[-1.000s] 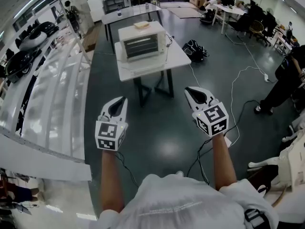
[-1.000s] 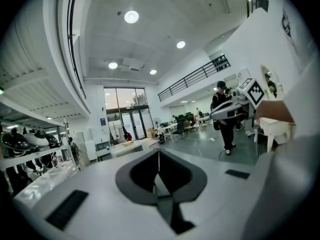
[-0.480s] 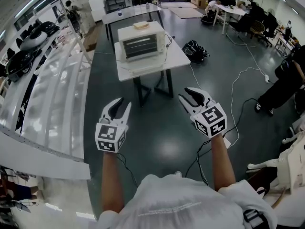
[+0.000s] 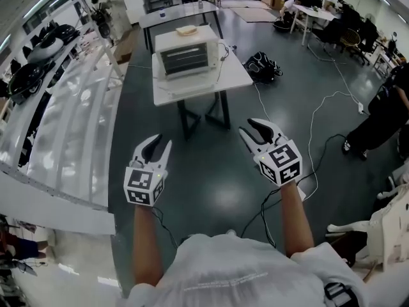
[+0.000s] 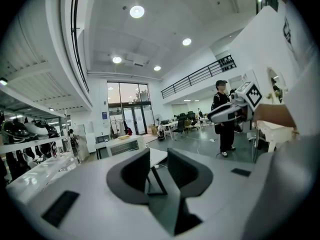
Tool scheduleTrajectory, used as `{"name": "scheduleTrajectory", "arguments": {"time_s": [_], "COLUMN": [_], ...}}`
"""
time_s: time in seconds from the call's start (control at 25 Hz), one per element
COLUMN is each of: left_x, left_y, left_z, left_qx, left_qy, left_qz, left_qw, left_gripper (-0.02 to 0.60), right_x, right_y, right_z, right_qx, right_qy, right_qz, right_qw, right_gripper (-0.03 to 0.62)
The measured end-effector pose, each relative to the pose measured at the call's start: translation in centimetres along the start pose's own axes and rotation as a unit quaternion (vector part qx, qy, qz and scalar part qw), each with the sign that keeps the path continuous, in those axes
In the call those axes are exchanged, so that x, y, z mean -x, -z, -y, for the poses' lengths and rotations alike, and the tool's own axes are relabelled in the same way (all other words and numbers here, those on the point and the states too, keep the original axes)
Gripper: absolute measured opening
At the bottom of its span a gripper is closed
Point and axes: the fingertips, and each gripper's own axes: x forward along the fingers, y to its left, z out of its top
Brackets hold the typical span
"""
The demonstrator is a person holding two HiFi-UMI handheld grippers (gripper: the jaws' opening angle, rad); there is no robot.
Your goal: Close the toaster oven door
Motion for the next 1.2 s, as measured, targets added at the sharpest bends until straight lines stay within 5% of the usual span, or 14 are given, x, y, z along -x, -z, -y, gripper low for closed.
{"name": "scheduleTrajectory", "arguments": {"time_s": [0.64, 1.2], "left_x": [-7.2, -24.1], "left_y": [0.4, 1.0], "left_z": [0.0, -17.3], "left_qx": [0.002, 0.002], "left_qy": [-0.008, 0.003], "left_qz": [-0.017, -0.005], "left_qw": [0.9998, 1.0], "left_gripper": [0.106, 0.104], "right_x": [-3.5, -22.7], "right_y": [2.1, -1.0], "right_z": [5.7, 15.2], "right_qx": [-0.009, -0.003], "right_qy": [-0.004, 0.034], "right_qz": [-0.016, -0.031], "right_qw": [1.0, 0.999], "right_gripper": [0.123, 0.123]}}
